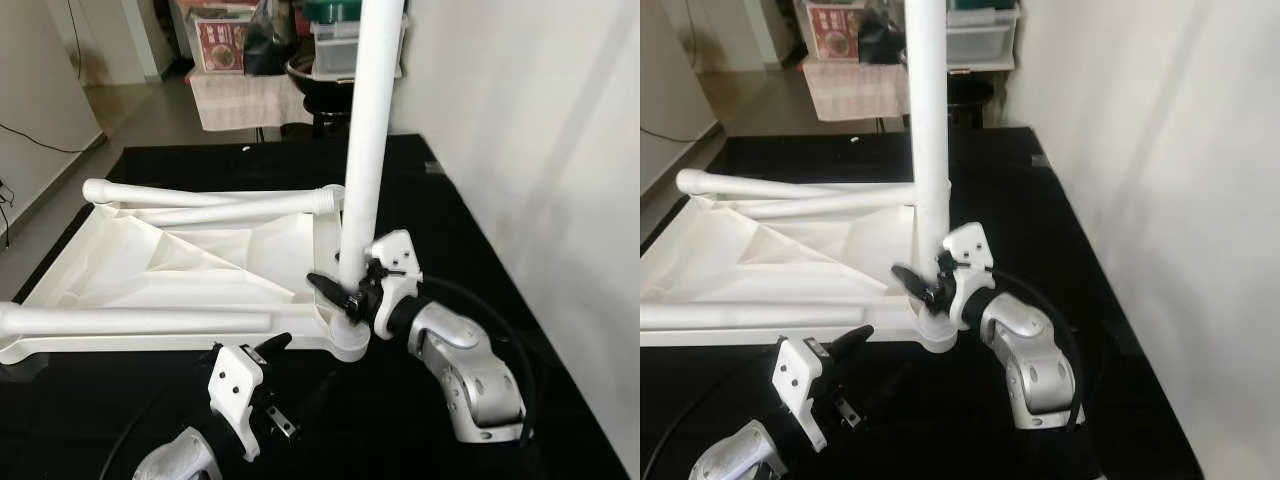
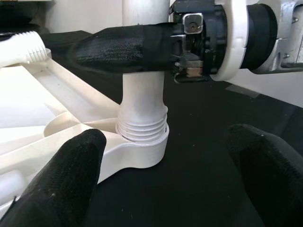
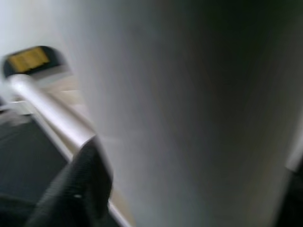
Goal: Building children table
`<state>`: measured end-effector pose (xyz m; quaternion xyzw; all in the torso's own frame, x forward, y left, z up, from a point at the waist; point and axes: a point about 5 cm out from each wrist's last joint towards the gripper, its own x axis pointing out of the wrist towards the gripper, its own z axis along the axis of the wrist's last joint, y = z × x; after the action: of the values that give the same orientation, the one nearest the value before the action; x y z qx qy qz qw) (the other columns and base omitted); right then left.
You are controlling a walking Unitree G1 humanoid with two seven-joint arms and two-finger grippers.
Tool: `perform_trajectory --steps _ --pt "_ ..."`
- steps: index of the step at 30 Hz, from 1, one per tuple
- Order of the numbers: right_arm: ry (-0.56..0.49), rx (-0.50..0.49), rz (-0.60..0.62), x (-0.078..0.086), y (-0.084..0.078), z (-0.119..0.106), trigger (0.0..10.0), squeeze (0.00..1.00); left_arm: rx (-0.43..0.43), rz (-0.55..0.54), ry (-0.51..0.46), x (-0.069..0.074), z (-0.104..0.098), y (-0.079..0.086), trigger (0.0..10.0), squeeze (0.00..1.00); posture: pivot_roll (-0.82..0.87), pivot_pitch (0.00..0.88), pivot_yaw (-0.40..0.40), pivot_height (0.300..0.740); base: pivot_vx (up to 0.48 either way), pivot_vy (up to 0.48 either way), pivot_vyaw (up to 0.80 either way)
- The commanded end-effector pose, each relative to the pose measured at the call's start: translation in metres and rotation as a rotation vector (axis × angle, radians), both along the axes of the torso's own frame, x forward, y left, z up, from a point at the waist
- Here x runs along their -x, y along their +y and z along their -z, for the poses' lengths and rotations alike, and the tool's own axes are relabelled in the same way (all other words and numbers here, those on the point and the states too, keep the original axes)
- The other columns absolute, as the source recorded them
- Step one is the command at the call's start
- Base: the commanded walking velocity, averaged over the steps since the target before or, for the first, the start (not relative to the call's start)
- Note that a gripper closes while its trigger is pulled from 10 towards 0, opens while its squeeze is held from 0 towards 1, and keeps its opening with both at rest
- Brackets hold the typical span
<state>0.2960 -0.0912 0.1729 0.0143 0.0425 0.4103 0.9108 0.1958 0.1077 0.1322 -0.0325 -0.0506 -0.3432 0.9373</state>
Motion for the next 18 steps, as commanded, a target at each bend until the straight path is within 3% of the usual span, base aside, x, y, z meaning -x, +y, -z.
perform_trajectory --steps 1,2,3,4,5,6,13,17,18 --pt "-0.029 -0.020 -0.184 0.006 0.015 -0.012 10.0 1.00 -0.009 -0.011 0.017 0.000 0.006 0.001 10.0 0.00 0.02 0.066 -0.002 0.740 0.000 0.000 0.00" --pt "-0.029 -0.020 -0.184 0.006 0.015 -0.012 10.0 1.00 -0.009 -0.011 0.017 0.000 0.006 0.001 10.0 0.00 0.02 0.066 -0.002 0.740 0.000 0.000 0.00" --pt "-0.067 -0.003 -0.293 0.008 0.013 -0.019 10.0 1.00 -0.009 -0.012 0.017 -0.001 0.006 0.001 10.0 0.00 0.02 0.064 -0.007 0.740 0.000 0.000 0.00" --pt "-0.067 -0.003 -0.293 0.008 0.013 -0.019 10.0 1.00 -0.009 -0.012 0.017 -0.001 0.006 0.001 10.0 0.00 0.02 0.064 -0.007 0.740 0.000 0.000 0.00" --pt "-0.107 0.040 -0.403 0.008 0.008 -0.023 10.0 0.86 -0.008 -0.012 0.017 -0.001 0.006 0.000 10.0 0.00 0.02 0.060 -0.008 0.740 0.000 0.000 0.00" --pt "-0.130 0.097 -0.472 0.005 0.003 -0.024 10.0 0.00 -0.007 -0.013 0.017 -0.001 0.007 0.000 10.0 0.00 0.03 0.058 -0.008 0.740 0.000 0.000 0.00" --pt "-0.105 0.163 -0.653 -0.012 -0.001 -0.024 10.0 0.00 -0.004 -0.021 0.013 -0.002 0.007 -0.002 10.0 0.00 0.04 0.050 -0.017 0.740 0.000 0.000 0.00" --pt "-0.100 0.152 -0.662 -0.018 0.003 -0.025 10.0 0.00 -0.005 -0.024 0.011 -0.002 0.008 -0.002 10.0 0.00 0.04 0.048 -0.020 0.740 0.000 0.000 0.00" --pt "-0.097 0.144 -0.671 -0.020 0.003 -0.026 0.0 0.00 -0.005 -0.026 0.010 -0.002 0.008 -0.002 10.0 0.00 0.05 0.049 -0.022 0.740 0.000 0.000 0.00"
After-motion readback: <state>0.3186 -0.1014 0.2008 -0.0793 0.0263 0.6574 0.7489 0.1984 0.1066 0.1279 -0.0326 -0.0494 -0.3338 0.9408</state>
